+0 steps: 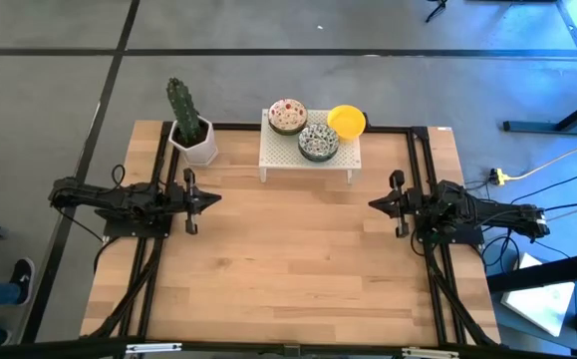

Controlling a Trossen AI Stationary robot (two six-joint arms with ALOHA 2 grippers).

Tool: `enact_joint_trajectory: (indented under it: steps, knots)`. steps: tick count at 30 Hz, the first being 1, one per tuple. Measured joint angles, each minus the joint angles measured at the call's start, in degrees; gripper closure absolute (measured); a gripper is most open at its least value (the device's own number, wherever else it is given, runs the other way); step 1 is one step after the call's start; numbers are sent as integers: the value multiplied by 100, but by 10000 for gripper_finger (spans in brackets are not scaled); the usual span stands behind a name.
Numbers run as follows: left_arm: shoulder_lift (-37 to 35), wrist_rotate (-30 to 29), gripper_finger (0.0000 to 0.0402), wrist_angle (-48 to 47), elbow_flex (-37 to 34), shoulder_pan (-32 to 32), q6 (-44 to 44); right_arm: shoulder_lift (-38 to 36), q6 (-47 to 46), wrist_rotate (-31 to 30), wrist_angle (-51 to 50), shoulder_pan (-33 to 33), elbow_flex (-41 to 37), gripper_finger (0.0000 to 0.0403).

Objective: Pick & Place Mini bowls
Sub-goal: Return to Home Position

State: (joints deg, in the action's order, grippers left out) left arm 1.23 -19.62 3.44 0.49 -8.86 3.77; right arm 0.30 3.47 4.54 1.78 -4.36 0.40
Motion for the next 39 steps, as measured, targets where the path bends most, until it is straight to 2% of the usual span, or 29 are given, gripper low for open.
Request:
enact_joint_trajectory:
  steps: [39]
  knots:
    - [-2, -2, 393, 0, 0, 0, 0, 2, 0, 0, 0, 0, 0, 391]
